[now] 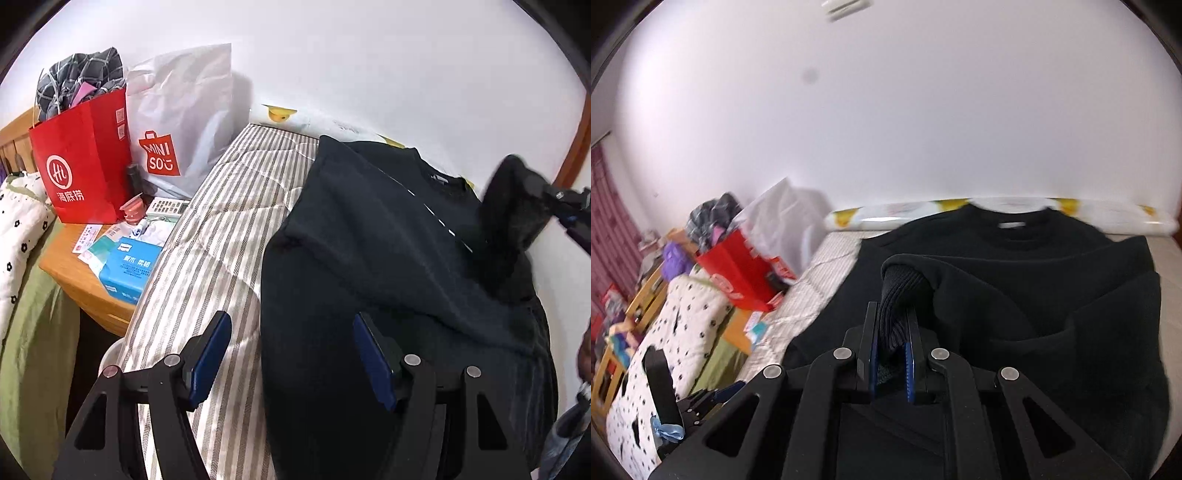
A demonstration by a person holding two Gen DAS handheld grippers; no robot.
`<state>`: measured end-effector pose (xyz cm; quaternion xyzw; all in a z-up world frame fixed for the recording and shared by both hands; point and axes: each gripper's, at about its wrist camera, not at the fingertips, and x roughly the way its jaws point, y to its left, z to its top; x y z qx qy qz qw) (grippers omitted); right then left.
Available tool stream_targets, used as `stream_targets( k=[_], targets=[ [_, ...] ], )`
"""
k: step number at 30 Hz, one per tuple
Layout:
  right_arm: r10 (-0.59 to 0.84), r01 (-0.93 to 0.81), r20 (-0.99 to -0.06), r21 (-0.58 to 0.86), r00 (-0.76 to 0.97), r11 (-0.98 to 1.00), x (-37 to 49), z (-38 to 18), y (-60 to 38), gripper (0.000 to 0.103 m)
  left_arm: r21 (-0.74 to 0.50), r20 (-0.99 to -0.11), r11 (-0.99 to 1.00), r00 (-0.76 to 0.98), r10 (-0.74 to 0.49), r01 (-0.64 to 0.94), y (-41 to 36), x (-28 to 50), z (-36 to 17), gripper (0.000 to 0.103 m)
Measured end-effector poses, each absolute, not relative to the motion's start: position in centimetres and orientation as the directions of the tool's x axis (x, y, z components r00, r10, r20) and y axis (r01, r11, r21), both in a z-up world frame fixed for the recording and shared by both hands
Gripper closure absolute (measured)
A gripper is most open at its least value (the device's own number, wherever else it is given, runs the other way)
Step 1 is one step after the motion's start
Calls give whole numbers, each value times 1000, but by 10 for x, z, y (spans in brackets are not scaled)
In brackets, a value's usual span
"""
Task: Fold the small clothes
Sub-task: 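Lift the plain sleeve with the right tool toward the body, then lay the plain sleeve across the body with the right tool and release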
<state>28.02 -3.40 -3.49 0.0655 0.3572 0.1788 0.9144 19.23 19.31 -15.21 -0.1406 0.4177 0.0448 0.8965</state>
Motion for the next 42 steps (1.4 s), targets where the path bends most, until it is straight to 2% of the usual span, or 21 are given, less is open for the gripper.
stream_targets(
  k=[3, 4, 5, 6, 10, 13, 16, 19, 21, 25, 28, 31, 36, 42],
  targets=[
    [395, -319, -656, 239, 643, 917, 292, -51, -20, 89, -228, -763, 954, 644, -50, -195, 192, 203, -152, 37],
    [402, -334, -666, 235, 629, 913, 290, -53, -19, 85, -231, -765, 954, 641, -57, -190, 190, 208, -152, 37],
    [413, -354, -678, 234, 608, 905, 291, -58, -19, 74, -232, -765, 955, 641, -64, -182, 188, 211, -151, 37],
    [412, -369, -686, 220, 599, 903, 290, -60, -22, 70, -233, -764, 957, 641, -71, -172, 185, 215, -149, 37],
    [321, -323, -672, 126, 667, 938, 270, -64, -59, 59, -260, -750, 960, 648, -132, -106, 166, 233, -142, 37],
    [229, -242, -697, 81, 679, 967, 259, -75, -104, 58, -276, -741, 959, 649, -171, -62, 150, 250, -140, 37],
    [73, -105, -742, 5, 667, 995, 243, -94, -162, 58, -262, -744, 964, 643, -179, -34, 136, 263, -143, 39],
    [-32, -2, -767, -43, 640, 999, 224, -114, -209, 58, -247, -771, 969, 608, -189, -11, 122, 275, -156, 39],
    [-61, 39, -786, -47, 615, 998, 212, -128, -231, 58, -264, -783, 965, 584, -213, -2, 118, 276, -165, 46],
    [-70, 83, -817, -27, 572, 996, 194, -152, -260, 57, -347, -793, 938, 532, -296, 4, 112, 274, -180, 49],
    [-40, 88, -827, 11, 561, 996, 189, -165, -265, 54, -364, -780, 931, 550, -299, -10, 111, 272, -182, 50],
    [-18, 92, -826, 40, 564, 995, 193, -173, -262, 54, -394, -772, 918, 557, -306, -43, 111, 272, -179, 55],
    [-36, 99, -817, 26, 576, 995, 198, -175, -255, 53, -395, -765, 917, 571, -297, -53, 105, 260, -171, 56],
    [-4, 91, -812, 61, 584, 994, 198, -177, -257, 53, -363, -748, 932, 591, -301, 15, 88, 246, -165, 56]
  ],
)
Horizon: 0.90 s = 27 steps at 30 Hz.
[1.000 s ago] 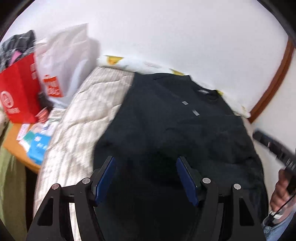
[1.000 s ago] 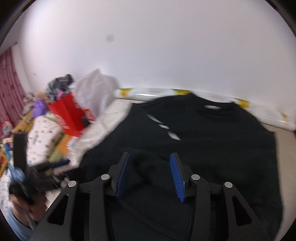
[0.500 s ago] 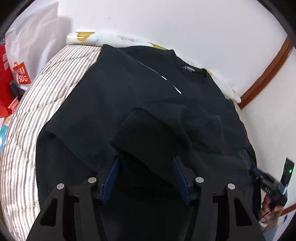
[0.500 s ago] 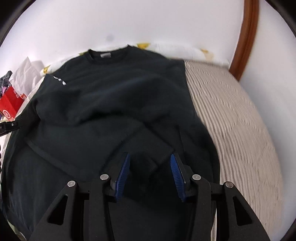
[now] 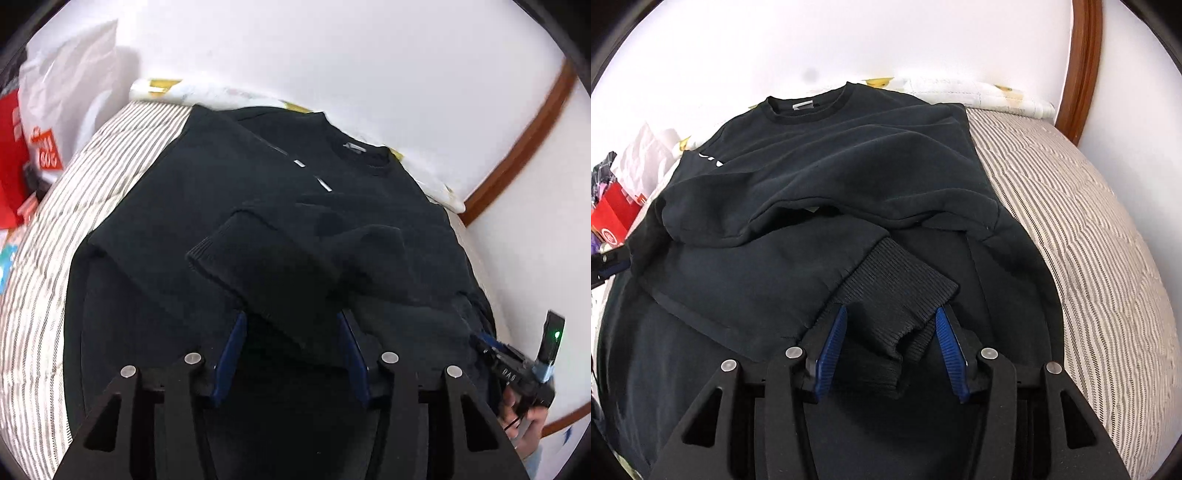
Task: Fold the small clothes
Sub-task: 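Lay the plain sleeve across the body with the right tool and release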
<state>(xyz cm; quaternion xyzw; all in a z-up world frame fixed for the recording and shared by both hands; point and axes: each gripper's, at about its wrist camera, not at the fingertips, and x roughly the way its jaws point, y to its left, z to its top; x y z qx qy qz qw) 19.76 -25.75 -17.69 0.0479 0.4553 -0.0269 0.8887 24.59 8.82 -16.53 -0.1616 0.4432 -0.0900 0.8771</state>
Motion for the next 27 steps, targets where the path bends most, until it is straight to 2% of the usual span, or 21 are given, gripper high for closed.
stream_targets(
  k=[5, 7, 10, 12, 13, 14, 15, 16, 21, 27],
  targets=[
    [-3, 92, -810, 62, 587, 994, 197, -177, -257, 53, -371, -765, 928, 574, -292, -22, 86, 260, -176, 56],
    [-4, 93, -808, 63, 589, 994, 195, -177, -257, 53, -363, -767, 931, 577, -280, -31, 86, 264, -179, 60],
    [0, 108, -808, 79, 590, 991, 198, -180, -257, 53, -345, -773, 937, 584, -248, -58, 86, 271, -182, 79],
    [-7, 121, -807, 80, 591, 989, 202, -182, -256, 53, -338, -772, 939, 591, -233, -71, 89, 274, -179, 97],
    [-10, 120, -803, 76, 596, 990, 203, -181, -254, 57, -334, -770, 940, 594, -232, -66, 90, 276, -176, 97],
    [-6, 110, -795, 76, 606, 991, 204, -181, -253, 73, -331, -762, 942, 604, -234, -51, 93, 276, -170, 98],
    [2, 93, -790, 74, 612, 993, 206, -181, -251, 86, -326, -752, 944, 618, -230, -44, 95, 276, -163, 98],
    [-1, 91, -789, 70, 614, 993, 207, -180, -250, 91, -318, -742, 947, 633, -222, -41, 102, 276, -154, 98],
    [9, 89, -772, 84, 635, 993, 209, -167, -258, 94, -310, -726, 947, 663, -181, -81, 143, 281, -127, 98],
    [-3, 104, -766, 84, 642, 991, 211, -162, -263, 94, -296, -749, 952, 638, -179, -81, 170, 282, -139, 98]
  ],
)
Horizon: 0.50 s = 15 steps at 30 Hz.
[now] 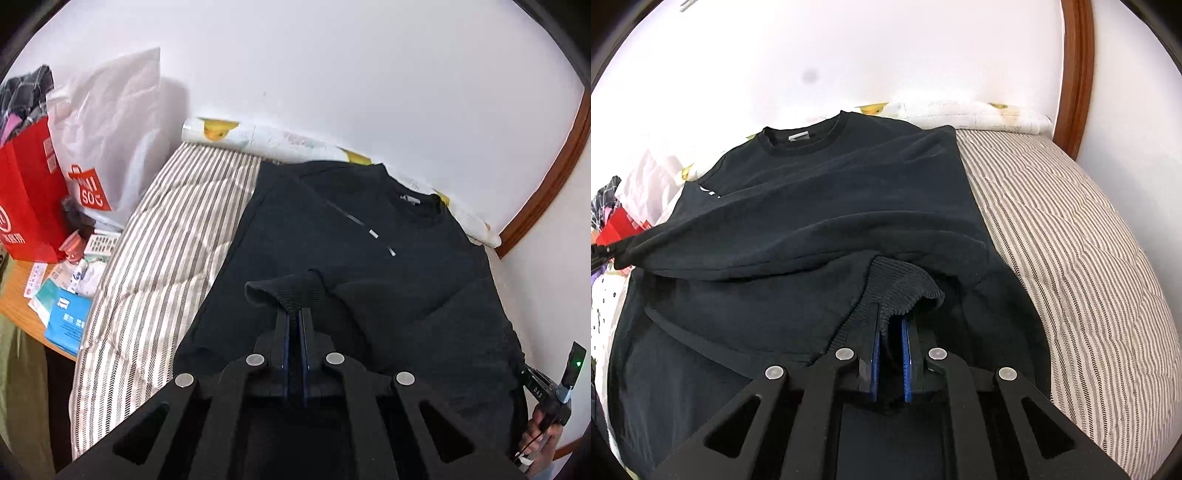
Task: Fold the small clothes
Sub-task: 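Lay the plain sleeve across the body with the right tool and release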
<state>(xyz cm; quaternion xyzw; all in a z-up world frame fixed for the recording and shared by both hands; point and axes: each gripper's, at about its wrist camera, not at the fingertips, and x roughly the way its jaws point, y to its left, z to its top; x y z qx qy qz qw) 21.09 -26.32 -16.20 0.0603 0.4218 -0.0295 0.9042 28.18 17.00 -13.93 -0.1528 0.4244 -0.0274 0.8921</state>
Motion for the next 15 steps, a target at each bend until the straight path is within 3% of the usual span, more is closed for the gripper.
stream_targets(
  k=[4, 6, 15],
  targets=[
    [-29, 95, -805, 34, 593, 995, 214, -173, -259, 91, -279, -783, 956, 598, -172, -91, 170, 285, -167, 97],
    [-54, 92, -815, -1, 577, 996, 212, -170, -259, 87, -266, -795, 960, 584, -163, -93, 167, 285, -178, 92],
    [-91, 99, -740, -34, 666, 995, 239, -139, -260, 79, -178, -777, 979, 624, -80, -97, 159, 273, -163, 88]
  ],
)
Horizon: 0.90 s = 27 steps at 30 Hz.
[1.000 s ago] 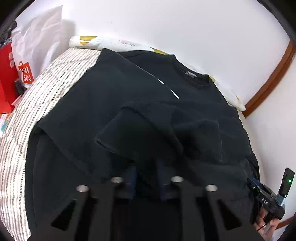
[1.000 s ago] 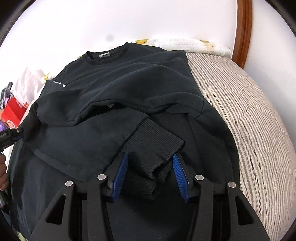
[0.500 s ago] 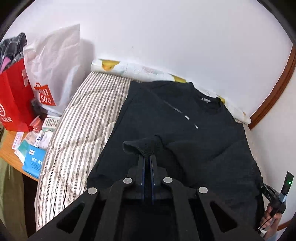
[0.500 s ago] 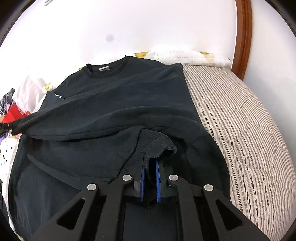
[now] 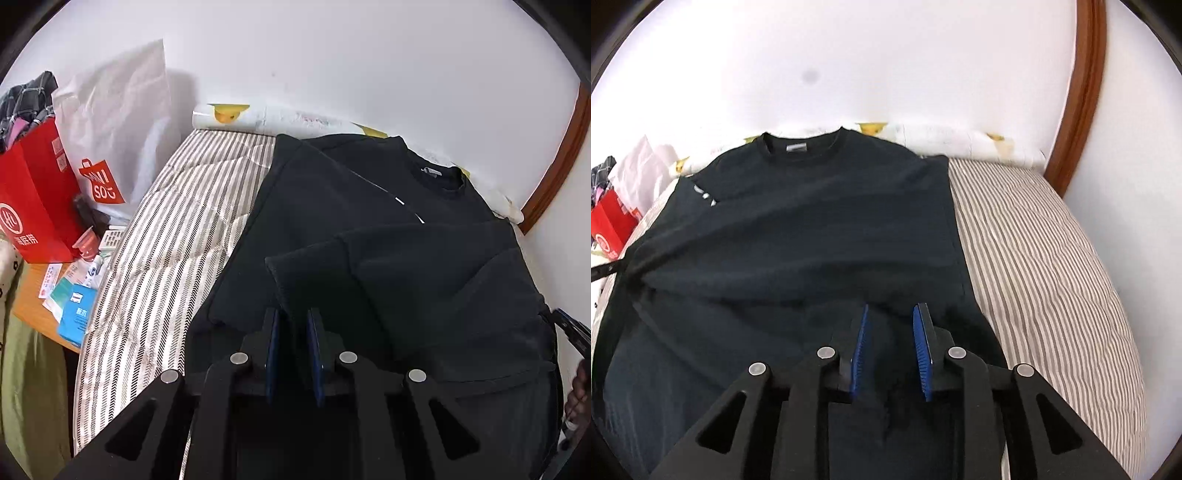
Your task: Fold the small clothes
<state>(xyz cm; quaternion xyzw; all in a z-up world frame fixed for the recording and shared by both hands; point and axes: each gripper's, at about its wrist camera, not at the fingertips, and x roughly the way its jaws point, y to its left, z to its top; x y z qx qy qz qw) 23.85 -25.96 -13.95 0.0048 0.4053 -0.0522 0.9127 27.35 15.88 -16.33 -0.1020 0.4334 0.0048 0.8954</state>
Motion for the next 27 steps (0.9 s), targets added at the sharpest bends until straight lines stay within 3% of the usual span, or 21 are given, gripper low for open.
stream_targets(
  k=[7, 15, 20, 25, 27],
  targets=[
    [-127, 111, -782, -75, 610, 991, 268, -178, -260, 79, -190, -783, 976, 616, -84, -109, 158, 269, -167, 88],
    [-112, 124, -771, -43, 627, 991, 230, -152, -266, 77, -186, -782, 977, 619, -80, -109, 152, 258, -161, 88],
    [-140, 159, -752, -48, 644, 986, 190, -142, -270, 54, -171, -766, 981, 639, -76, -88, 137, 237, -147, 88],
    [-143, 142, -732, -64, 666, 988, 153, -132, -271, 50, -159, -761, 985, 644, -76, -72, 120, 210, -136, 84],
    [-145, 143, -719, -65, 680, 988, 136, -128, -273, 50, -161, -760, 984, 645, -78, -72, 114, 196, -133, 75]
  ],
)
